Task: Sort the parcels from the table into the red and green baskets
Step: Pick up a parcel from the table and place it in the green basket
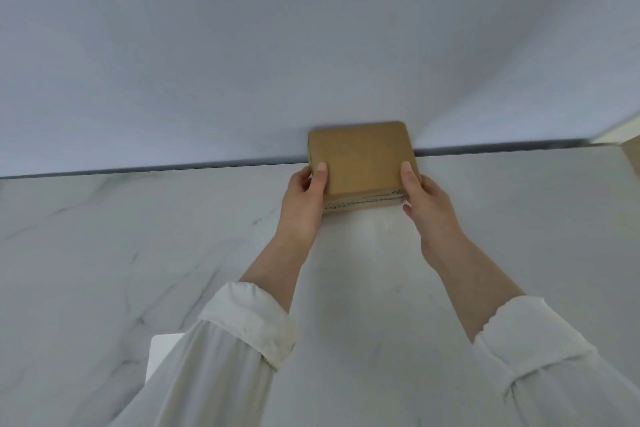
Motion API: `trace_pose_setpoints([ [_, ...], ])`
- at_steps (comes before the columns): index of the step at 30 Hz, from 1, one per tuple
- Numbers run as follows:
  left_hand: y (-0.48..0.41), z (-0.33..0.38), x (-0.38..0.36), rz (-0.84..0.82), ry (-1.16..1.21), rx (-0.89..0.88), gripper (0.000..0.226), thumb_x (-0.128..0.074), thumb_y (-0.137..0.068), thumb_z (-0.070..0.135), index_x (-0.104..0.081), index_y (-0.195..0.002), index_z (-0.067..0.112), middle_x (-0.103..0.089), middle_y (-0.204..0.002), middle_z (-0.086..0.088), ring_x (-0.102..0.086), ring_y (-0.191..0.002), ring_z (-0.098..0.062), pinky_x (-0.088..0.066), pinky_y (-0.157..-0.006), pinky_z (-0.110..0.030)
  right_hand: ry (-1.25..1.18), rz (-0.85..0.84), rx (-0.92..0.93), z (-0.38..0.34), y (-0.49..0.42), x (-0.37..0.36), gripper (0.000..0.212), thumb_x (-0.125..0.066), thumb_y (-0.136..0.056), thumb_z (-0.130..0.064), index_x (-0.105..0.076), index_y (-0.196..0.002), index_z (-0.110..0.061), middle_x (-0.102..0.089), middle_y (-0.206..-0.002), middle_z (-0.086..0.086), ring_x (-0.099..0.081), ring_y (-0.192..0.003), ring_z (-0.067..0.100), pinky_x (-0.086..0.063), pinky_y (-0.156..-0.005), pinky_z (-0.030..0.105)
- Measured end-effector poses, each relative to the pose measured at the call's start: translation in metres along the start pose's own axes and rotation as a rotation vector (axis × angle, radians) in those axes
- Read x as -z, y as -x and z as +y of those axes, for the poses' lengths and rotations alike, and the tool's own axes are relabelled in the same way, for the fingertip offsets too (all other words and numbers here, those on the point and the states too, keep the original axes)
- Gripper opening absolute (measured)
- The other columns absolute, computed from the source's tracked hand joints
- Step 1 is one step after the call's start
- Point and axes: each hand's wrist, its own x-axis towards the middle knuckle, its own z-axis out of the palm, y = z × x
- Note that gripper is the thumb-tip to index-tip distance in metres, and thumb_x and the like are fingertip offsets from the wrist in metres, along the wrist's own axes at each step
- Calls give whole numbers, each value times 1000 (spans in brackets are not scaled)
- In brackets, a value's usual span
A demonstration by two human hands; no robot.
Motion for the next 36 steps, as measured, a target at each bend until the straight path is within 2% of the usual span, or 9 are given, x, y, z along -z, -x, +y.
trace_pose_setpoints([
  [6, 30, 5, 10, -9, 25, 30, 44, -47, -93, 42, -47, -129, 17, -56, -125, 1, -53, -113, -14, -39, -107, -36, -49, 7, -7, -3, 32, 12, 42, -57, -88, -40, -57, -121, -14, -63, -113, -5, -56, -108, 10, -38, -99, 28],
  [11, 101, 31, 40, -66, 79, 90, 42, -56, -86, 45, -47, -116, 17, -60, -118, -1, -59, -101, -10, -43, -102, -36, -96, -67, -45, -30, 105, 29, 35, -61, -86, -28, -58, -118, -12, -65, -114, -3, -58, -111, 10, -39, -100, 28],
  [17, 199, 79, 84, -9, 72, 23, 63, -74, -74, 39, -37, -124, 32, -55, -126, -2, -58, -109, -15, -48, -95, -36, -77, -173, -50, -78, 207, 34, 30, -55, -91, -22, -57, -119, -10, -64, -113, -3, -58, -109, 9, -39, -107, 33],
  [21, 261, 104, 118, -16, -61, -197, 81, -75, -74, 19, -29, -139, 32, -49, -122, 11, -50, -110, 4, -50, -75, -11, -108, -248, -106, -109, 275, 31, 35, -54, -79, -51, -61, -100, -24, -64, -111, -5, -59, -107, 8, -47, -97, 35],
  [25, 317, 118, 163, -184, -202, -402, 92, -82, -68, 16, -28, -141, 32, -41, -131, 15, -41, -121, 10, -39, -97, -6, -229, -252, -223, -130, 336, 23, 61, -46, -64, -71, -56, -108, -30, -61, -113, -3, -61, -108, 20, -51, -93, 47],
  [28, 350, 121, 199, -271, -273, -482, 90, -79, -67, 28, -29, -141, 37, -39, -135, 19, -36, -128, 5, -33, -106, -17, -259, -298, -232, -135, 385, 14, 46, -49, -80, -63, -56, -112, -31, -59, -115, -2, -60, -110, 24, -48, -95, 53],
  [31, 381, 118, 222, -299, -246, -456, 80, -75, -75, 32, -31, -140, 44, -37, -139, 23, -33, -132, 4, -29, -112, -29, -298, -212, -197, -128, 431, -2, 40, -50, -89, -47, -52, -123, -26, -56, -120, 0, -58, -107, 20, -48, -95, 48],
  [34, 414, 113, 226, -205, -60, -283, 70, -66, -82, 37, -29, -142, 41, -32, -149, 12, -30, -136, -6, -31, -112, -38, -392, -83, -77, -122, 473, -23, 41, -51, -91, -40, -48, -129, -25, -57, -117, -3, -57, -104, 14, -51, -84, 37],
  [36, 436, 110, 224, -210, 129, -98, 80, -62, -77, 50, -22, -145, 36, -27, -152, 5, -32, -137, -15, -36, -109, -45, -414, -34, 5, -118, 498, -34, 41, -50, -92, -37, -45, -132, -27, -57, -121, -3, -56, -108, 13, -50, -88, 37],
])
